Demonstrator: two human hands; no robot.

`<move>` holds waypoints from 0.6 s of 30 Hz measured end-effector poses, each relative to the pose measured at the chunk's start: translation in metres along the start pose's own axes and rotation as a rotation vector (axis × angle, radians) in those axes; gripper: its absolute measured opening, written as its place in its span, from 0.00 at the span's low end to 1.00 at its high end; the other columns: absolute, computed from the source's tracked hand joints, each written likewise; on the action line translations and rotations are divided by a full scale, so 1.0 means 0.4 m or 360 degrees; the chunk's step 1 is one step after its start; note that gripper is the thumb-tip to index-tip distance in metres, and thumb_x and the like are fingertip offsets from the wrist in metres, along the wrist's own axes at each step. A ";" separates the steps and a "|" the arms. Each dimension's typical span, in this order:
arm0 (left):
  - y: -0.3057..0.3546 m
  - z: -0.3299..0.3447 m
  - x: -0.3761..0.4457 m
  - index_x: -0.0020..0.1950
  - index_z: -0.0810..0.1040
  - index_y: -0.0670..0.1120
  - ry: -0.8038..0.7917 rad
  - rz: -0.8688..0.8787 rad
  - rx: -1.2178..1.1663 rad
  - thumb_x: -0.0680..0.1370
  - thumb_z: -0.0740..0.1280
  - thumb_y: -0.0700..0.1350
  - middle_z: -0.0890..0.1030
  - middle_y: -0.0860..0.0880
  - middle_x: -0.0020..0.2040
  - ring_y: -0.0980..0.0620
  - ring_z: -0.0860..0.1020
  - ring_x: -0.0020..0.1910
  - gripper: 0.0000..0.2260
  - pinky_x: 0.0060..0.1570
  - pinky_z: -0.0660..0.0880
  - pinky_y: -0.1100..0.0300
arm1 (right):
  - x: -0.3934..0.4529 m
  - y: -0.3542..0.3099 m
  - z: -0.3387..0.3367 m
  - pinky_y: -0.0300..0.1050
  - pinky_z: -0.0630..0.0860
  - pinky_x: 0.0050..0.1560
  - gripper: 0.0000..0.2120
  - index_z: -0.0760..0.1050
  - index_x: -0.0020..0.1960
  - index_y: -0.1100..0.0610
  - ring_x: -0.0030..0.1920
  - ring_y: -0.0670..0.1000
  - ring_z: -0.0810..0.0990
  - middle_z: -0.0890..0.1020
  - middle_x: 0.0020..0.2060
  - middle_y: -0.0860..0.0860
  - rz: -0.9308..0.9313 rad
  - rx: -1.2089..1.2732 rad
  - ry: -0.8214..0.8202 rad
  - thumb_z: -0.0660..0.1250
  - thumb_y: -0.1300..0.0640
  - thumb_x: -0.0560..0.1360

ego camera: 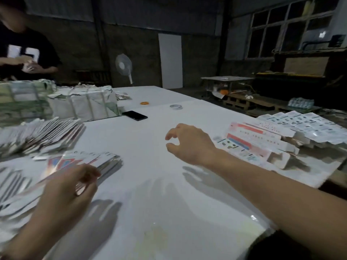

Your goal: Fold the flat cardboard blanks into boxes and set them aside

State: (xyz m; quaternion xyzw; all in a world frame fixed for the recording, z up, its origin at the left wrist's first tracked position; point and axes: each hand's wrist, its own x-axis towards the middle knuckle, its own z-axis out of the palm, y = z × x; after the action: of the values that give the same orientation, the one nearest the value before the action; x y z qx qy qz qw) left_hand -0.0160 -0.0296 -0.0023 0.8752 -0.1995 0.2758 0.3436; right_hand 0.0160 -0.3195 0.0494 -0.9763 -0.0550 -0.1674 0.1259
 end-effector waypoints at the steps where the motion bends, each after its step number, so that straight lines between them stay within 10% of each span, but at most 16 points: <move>1: 0.013 -0.005 0.004 0.44 0.81 0.48 -0.0026 0.0024 0.0067 0.73 0.70 0.36 0.82 0.50 0.38 0.56 0.78 0.37 0.07 0.40 0.72 0.57 | -0.004 -0.056 0.020 0.47 0.68 0.50 0.12 0.77 0.59 0.43 0.55 0.49 0.75 0.77 0.54 0.42 -0.0069 0.0121 -0.0012 0.63 0.45 0.77; 5: -0.019 -0.014 0.000 0.46 0.82 0.44 -0.0080 -0.0083 0.0305 0.70 0.73 0.28 0.80 0.50 0.41 0.42 0.78 0.42 0.12 0.41 0.70 0.54 | -0.007 -0.248 0.109 0.47 0.75 0.48 0.08 0.80 0.52 0.43 0.50 0.50 0.78 0.82 0.48 0.42 -0.0256 0.0452 -0.0081 0.64 0.46 0.76; 18: -0.089 -0.028 -0.010 0.79 0.56 0.51 -0.0456 -0.0758 0.1103 0.83 0.54 0.56 0.72 0.42 0.73 0.37 0.67 0.72 0.26 0.70 0.64 0.43 | -0.028 -0.354 0.279 0.49 0.77 0.42 0.09 0.81 0.40 0.51 0.35 0.51 0.77 0.78 0.28 0.43 -0.0341 0.1008 0.0200 0.63 0.50 0.72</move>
State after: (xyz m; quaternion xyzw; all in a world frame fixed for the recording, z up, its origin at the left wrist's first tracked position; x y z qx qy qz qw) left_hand -0.0040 0.0032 -0.0154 0.9897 0.0662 0.1156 0.0529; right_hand 0.0192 -0.1544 -0.0241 -0.8652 -0.1985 -0.2140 0.4076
